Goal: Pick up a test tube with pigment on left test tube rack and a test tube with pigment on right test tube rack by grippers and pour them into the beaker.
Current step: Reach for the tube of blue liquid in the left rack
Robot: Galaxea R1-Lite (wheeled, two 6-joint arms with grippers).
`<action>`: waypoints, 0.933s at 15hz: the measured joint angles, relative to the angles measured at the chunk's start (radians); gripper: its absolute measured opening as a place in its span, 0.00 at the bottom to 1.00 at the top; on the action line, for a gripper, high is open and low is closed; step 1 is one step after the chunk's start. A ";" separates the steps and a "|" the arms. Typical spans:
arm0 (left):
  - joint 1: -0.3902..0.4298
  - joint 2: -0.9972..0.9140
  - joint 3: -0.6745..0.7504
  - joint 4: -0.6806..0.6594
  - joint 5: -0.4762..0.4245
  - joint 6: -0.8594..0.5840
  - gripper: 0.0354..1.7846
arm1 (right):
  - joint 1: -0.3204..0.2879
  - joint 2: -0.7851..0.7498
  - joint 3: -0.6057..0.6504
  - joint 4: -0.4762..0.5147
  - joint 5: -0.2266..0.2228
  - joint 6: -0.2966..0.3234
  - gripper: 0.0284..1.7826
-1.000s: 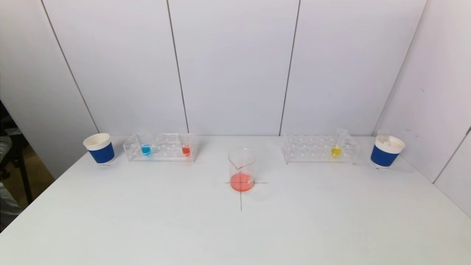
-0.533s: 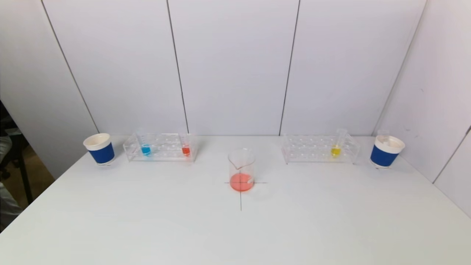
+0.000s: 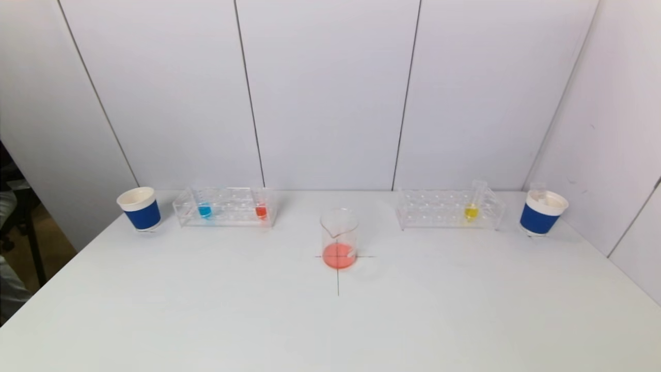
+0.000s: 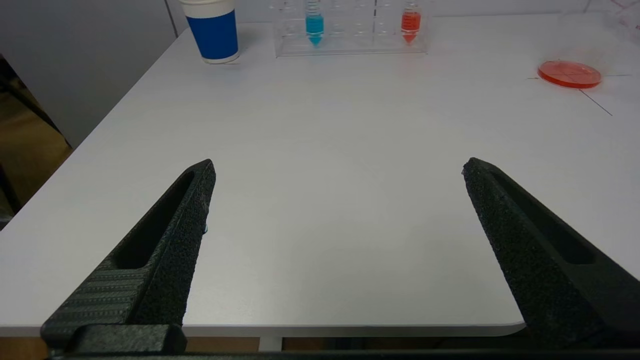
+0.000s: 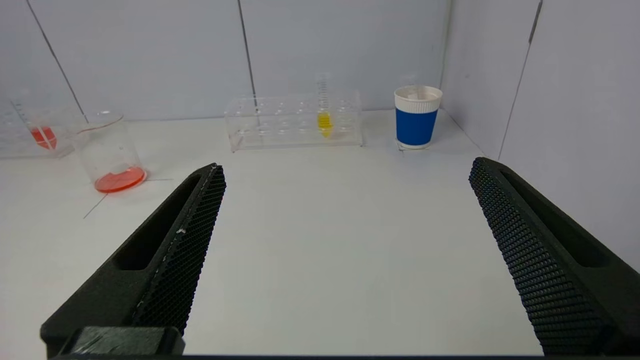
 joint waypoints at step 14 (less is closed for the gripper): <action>0.000 0.000 0.000 0.000 0.000 0.000 0.97 | 0.000 -0.002 0.178 -0.063 -0.002 -0.032 1.00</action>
